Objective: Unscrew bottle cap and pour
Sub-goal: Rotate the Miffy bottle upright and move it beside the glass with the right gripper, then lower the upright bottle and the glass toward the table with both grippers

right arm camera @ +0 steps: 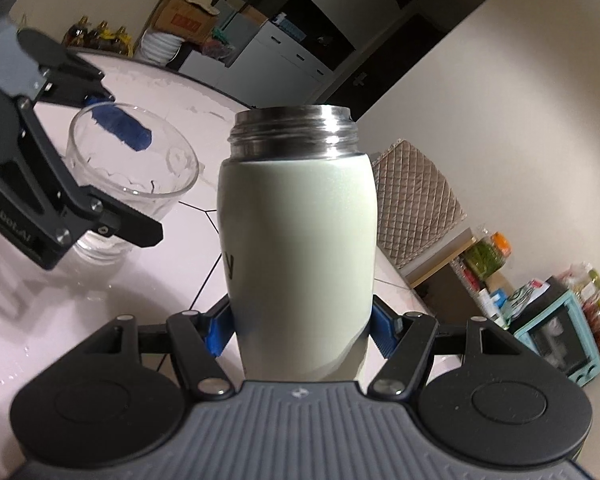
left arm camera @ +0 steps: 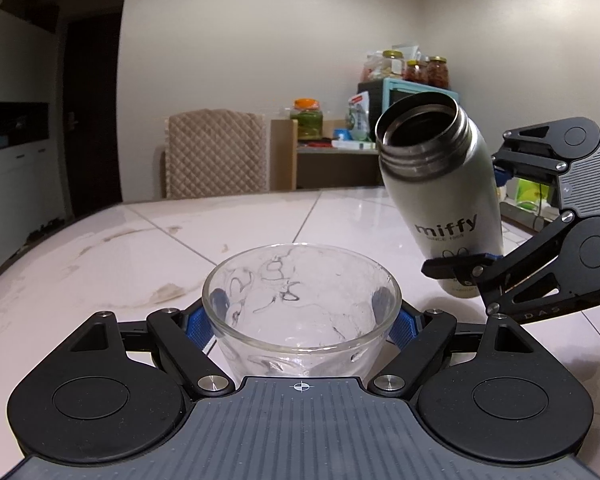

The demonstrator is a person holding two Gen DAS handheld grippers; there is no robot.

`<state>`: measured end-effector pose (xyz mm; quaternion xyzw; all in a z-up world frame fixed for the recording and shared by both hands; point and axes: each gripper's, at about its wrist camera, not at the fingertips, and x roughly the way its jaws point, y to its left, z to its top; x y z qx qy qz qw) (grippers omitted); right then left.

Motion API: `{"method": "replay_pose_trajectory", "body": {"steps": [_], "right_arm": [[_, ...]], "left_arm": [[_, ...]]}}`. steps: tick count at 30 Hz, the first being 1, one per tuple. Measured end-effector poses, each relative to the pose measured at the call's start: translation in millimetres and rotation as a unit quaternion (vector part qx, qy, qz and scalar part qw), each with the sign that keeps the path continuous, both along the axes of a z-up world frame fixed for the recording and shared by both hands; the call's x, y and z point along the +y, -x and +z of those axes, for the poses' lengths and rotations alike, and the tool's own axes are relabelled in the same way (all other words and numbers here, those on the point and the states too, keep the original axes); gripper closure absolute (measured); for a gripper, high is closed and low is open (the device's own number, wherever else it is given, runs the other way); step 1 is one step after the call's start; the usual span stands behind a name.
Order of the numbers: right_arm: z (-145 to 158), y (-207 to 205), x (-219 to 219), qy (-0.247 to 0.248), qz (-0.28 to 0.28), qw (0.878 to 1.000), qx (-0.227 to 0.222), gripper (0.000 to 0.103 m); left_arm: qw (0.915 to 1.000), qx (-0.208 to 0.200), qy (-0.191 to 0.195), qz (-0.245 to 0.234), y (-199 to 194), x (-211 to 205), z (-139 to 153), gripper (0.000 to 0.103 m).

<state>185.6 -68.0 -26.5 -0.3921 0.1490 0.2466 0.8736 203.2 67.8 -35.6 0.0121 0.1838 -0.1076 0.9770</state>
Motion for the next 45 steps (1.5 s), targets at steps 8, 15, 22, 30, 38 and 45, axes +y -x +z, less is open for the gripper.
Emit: {"method": "replay_pose_trajectory", "body": {"steps": [8,15,22,30,38,45], "right_arm": [[3.4,-11.1,-9.5,-0.037,-0.007,0.999,0.027,0.033],[8.5,-21.9,-19.6,-0.084,-0.018,0.995,0.051,0.033],[9.3,-31.1,-28.4,-0.128,-0.025,0.989,0.075,0.033],[6.5,-37.6,-38.0,-0.174,-0.039,0.979,0.096,0.033],[1.7,-45.5,-49.3,-0.215,-0.057,0.967,0.122,0.033],[1.6,-50.3,-58.8,-0.246,-0.071,0.958,0.132,0.033]], "left_arm": [[0.9999,0.000,-0.001,0.015,0.7,-2.5,-0.5,0.016],[0.9996,0.000,-0.001,0.027,0.0,-4.9,-0.7,0.016],[0.9995,0.000,-0.003,0.032,0.9,-7.0,-0.8,0.016],[0.9994,-0.001,-0.003,0.035,-1.3,-4.3,-2.2,0.016],[0.9991,0.000,-0.002,0.043,-0.4,-5.5,-1.3,0.016],[0.9984,0.000,-0.002,0.057,0.9,-7.0,-0.9,0.016]]}}
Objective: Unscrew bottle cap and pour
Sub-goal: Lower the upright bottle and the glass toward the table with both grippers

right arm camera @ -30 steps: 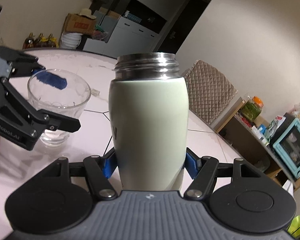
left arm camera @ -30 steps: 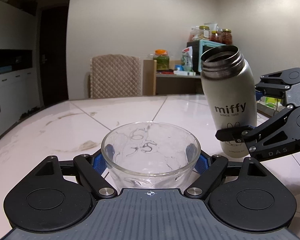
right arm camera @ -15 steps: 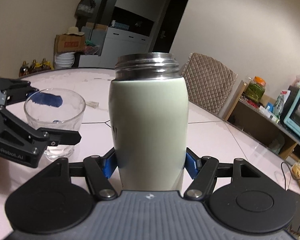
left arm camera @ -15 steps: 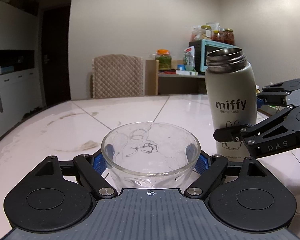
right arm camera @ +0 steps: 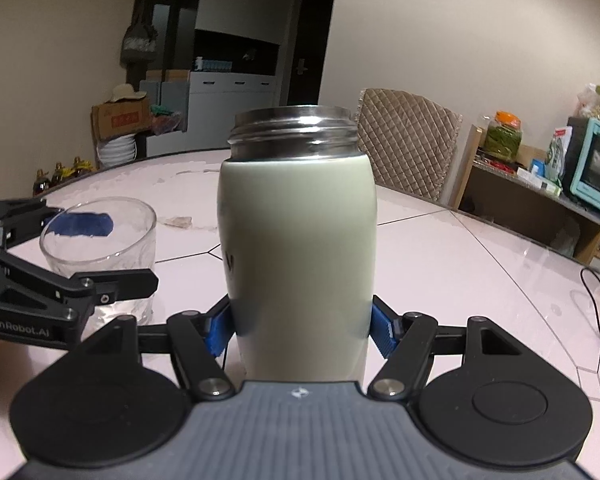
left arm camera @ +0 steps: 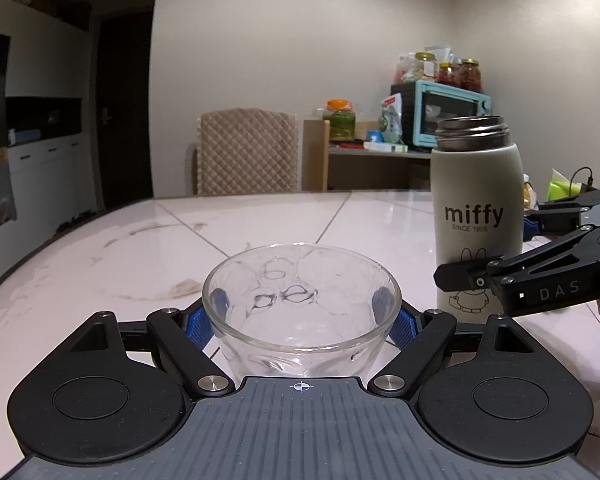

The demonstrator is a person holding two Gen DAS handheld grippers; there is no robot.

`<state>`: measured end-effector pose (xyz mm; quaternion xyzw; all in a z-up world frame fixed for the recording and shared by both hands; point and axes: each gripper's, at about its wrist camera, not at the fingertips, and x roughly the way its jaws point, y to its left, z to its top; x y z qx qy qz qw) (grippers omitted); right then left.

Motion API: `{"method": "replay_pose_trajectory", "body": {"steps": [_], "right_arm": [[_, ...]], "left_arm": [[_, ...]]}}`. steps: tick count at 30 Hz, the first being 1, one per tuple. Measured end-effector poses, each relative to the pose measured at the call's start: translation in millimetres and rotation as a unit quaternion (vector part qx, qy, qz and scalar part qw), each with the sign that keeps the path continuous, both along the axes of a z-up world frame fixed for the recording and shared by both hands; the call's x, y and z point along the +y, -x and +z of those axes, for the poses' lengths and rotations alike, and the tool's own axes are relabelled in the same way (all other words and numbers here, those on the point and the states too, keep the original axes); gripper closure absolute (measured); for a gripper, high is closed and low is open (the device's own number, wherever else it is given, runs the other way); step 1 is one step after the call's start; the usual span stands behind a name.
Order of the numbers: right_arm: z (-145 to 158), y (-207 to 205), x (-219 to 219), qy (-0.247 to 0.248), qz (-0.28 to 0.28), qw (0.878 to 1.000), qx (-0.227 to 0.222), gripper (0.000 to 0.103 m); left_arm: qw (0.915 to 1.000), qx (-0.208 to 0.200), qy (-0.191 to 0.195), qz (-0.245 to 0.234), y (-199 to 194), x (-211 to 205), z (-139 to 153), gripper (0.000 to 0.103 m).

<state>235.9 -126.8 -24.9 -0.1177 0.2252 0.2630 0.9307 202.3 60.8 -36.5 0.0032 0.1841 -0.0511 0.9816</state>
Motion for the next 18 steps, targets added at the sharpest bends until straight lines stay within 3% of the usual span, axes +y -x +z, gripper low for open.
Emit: {"method": "replay_pose_trajectory", "body": {"steps": [18], "right_arm": [[-6.8,-6.2,-20.4,-0.078,-0.048,0.996,0.015,0.033]], "left_arm": [[0.9991,-0.001,0.002,0.042,2.3,-9.9,0.9,0.016]]}}
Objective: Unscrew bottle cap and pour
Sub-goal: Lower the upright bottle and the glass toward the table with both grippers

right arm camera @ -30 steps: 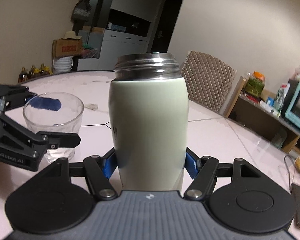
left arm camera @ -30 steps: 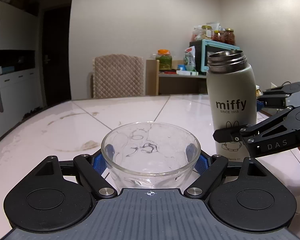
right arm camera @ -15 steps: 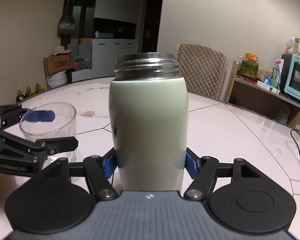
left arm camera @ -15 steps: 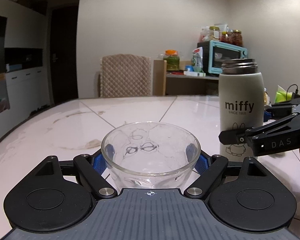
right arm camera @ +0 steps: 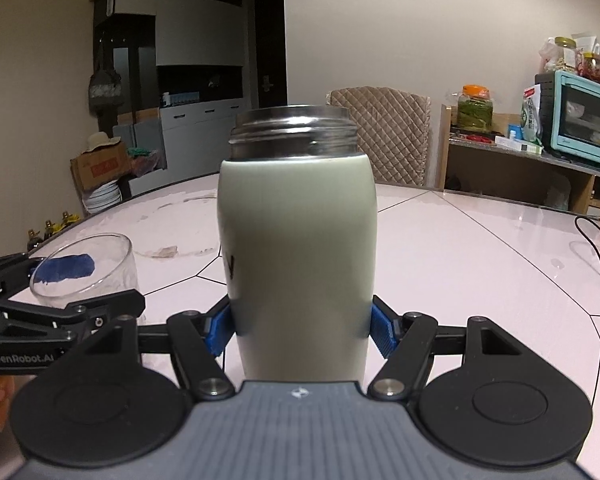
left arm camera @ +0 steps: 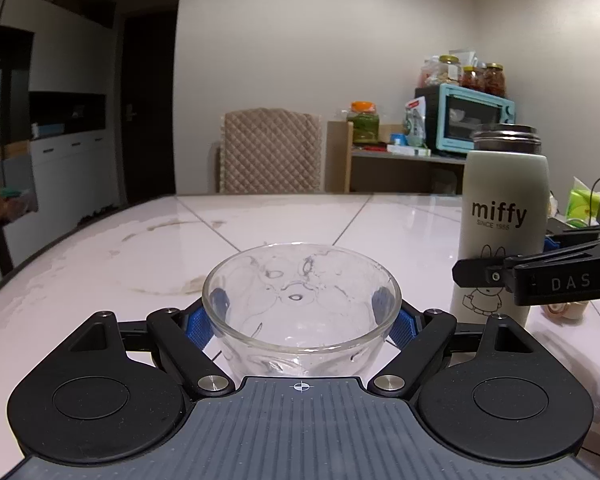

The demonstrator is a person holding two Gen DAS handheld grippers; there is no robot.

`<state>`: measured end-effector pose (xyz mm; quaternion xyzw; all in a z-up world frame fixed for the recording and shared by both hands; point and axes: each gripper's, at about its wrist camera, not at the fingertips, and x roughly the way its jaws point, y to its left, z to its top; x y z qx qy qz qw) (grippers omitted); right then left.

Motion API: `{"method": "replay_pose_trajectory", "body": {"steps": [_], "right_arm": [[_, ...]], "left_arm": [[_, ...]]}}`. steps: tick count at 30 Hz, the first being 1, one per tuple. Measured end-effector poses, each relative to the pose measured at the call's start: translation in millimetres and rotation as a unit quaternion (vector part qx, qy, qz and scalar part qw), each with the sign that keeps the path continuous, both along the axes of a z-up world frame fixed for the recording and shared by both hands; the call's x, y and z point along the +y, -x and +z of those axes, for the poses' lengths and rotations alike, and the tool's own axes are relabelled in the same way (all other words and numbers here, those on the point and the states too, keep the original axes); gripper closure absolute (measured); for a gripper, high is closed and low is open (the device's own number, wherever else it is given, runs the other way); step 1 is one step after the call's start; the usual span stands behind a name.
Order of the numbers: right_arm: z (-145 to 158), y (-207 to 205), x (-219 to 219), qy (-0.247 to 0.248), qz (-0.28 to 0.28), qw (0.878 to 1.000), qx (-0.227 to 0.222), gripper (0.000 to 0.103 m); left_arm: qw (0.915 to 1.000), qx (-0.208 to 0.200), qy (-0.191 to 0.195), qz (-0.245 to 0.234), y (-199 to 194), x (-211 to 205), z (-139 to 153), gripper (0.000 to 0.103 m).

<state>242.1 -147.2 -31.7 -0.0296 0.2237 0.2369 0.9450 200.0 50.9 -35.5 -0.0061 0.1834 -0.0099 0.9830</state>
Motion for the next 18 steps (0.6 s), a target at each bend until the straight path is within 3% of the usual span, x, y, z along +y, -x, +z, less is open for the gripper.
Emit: {"method": "replay_pose_trajectory", "body": {"steps": [18], "right_arm": [[-7.2,12.7,2.9,0.005,-0.012,1.000,-0.026,0.033]], "left_arm": [[0.9996,-0.001,-0.002,0.030,-0.2,-7.3,0.5,0.016]]}}
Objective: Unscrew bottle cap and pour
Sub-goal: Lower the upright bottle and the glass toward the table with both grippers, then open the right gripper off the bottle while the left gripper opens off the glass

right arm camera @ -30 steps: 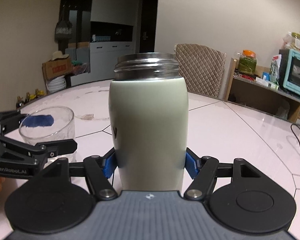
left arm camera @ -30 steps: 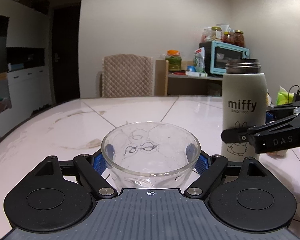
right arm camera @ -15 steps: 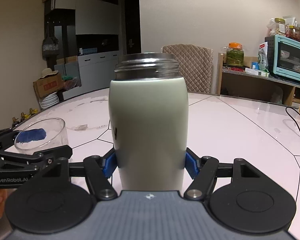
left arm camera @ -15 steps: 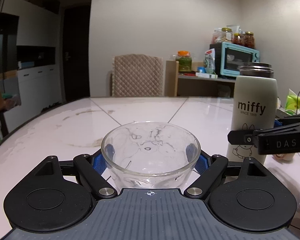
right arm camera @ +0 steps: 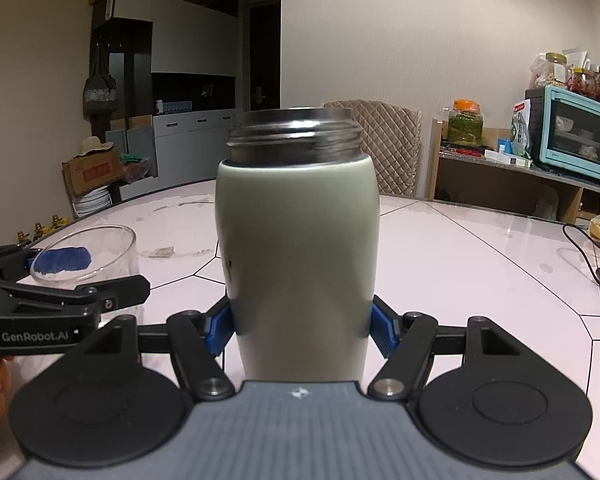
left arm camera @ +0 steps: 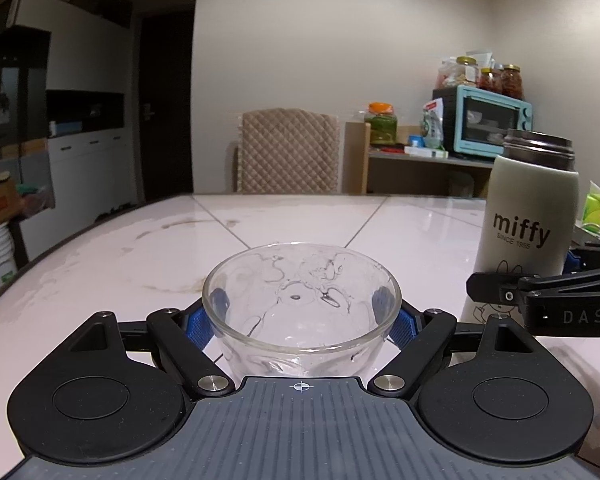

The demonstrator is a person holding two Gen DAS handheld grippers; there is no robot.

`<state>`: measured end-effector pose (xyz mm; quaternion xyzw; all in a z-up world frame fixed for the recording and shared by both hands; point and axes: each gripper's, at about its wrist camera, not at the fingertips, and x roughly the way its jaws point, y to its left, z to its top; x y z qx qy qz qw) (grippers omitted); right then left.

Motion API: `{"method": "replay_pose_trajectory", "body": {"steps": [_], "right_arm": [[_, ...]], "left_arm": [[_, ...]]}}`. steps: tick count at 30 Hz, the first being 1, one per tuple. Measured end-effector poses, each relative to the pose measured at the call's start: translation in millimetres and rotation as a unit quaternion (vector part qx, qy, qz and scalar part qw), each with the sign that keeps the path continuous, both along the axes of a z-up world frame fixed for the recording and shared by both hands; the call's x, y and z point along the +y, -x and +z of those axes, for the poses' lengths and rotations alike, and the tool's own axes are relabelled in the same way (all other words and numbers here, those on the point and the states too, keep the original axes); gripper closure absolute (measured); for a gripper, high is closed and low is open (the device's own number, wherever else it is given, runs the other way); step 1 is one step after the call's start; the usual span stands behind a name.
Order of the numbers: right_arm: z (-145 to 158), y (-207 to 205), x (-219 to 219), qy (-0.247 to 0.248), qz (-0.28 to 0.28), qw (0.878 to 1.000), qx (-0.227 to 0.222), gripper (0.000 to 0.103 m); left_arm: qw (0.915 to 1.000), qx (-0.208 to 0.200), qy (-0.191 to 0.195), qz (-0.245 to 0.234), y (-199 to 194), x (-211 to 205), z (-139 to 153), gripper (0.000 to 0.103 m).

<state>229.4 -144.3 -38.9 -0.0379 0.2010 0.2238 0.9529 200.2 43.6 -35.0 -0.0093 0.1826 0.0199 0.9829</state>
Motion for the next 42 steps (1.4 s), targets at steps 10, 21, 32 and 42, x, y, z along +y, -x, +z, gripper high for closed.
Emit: {"method": "replay_pose_trajectory", "body": {"steps": [10,21,32,42], "right_arm": [[-3.0,1.8,-2.3,-0.009,-0.005,1.000,-0.006,0.033],[-4.8,2.6,-0.4,-0.005,-0.012,1.000,-0.005,0.028],[-8.5,2.7,-1.4,-0.010,-0.018,1.000,0.005,0.019],[-12.8,4.5,-1.9,-0.017,-0.025,1.000,0.006,0.008]], "left_arm": [[1.0000,0.000,-0.002,0.006,-0.5,-0.5,-0.3,0.016],[0.9999,0.003,-0.007,0.008,-2.6,-0.6,-0.9,0.016],[0.9999,0.010,0.003,0.002,-3.9,2.7,-1.5,0.015],[0.9999,0.007,0.012,0.002,-2.7,5.4,-1.9,0.003]]}}
